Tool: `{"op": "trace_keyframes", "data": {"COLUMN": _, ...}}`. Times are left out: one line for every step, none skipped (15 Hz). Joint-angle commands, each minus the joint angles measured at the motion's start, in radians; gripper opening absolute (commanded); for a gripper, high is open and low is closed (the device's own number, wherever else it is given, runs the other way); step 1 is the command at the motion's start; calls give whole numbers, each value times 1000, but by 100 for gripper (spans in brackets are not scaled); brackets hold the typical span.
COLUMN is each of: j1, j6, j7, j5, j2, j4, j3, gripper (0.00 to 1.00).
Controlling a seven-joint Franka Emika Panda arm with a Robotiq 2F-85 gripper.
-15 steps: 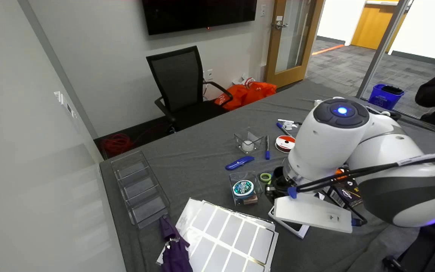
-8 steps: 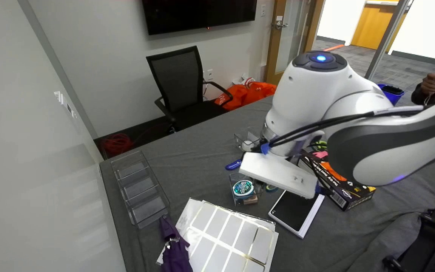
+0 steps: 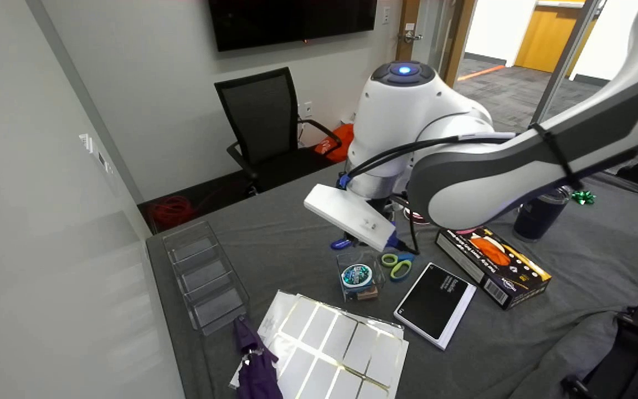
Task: Move the black cup forward
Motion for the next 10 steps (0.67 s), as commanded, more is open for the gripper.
{"op": "trace_keyframes", "data": {"j1": 46, "j6": -96, "j7": 60, "j5": 0, "j2": 116, "j4": 198, "j3": -49, "gripper": 5}}
{"op": "trace_keyframes", "data": {"j1": 53, "j6": -118, "j7": 73, "j5": 3, "j2": 143, "j4": 239, "j3": -58, "gripper": 5}}
{"op": "trace_keyframes", "data": {"j1": 58, "j6": -130, "j7": 82, "j5": 1, "j2": 167, "j4": 273, "j3": -67, "gripper": 5}}
{"op": "trace_keyframes", "data": {"j1": 64, "j6": -144, "j7": 93, "j5": -2, "j2": 192, "j4": 308, "j3": -78, "gripper": 5}}
{"op": "trace_keyframes", "data": {"j1": 70, "j6": -155, "j7": 105, "j5": -6, "j2": 221, "j4": 344, "j3": -90, "gripper": 5}}
{"op": "trace_keyframes", "data": {"j1": 76, "j6": -168, "j7": 117, "j5": -6, "j2": 249, "j4": 381, "j3": -99, "gripper": 5}}
{"op": "trace_keyframes", "data": {"j1": 83, "j6": -183, "j7": 131, "j5": -6, "j2": 278, "j4": 419, "j3": -108, "gripper": 5}}
{"op": "trace_keyframes", "data": {"j1": 88, "j6": -200, "j7": 144, "j5": -3, "j2": 313, "j4": 464, "j3": -118, "gripper": 5}}
{"op": "trace_keyframes", "data": {"j1": 91, "j6": -214, "j7": 150, "j5": 0, "j2": 342, "j4": 501, "j3": -124, "gripper": 5}}
{"op": "trace_keyframes", "data": {"j1": 92, "j6": -226, "j7": 154, "j5": 2, "j2": 375, "j4": 540, "j3": -130, "gripper": 5}}
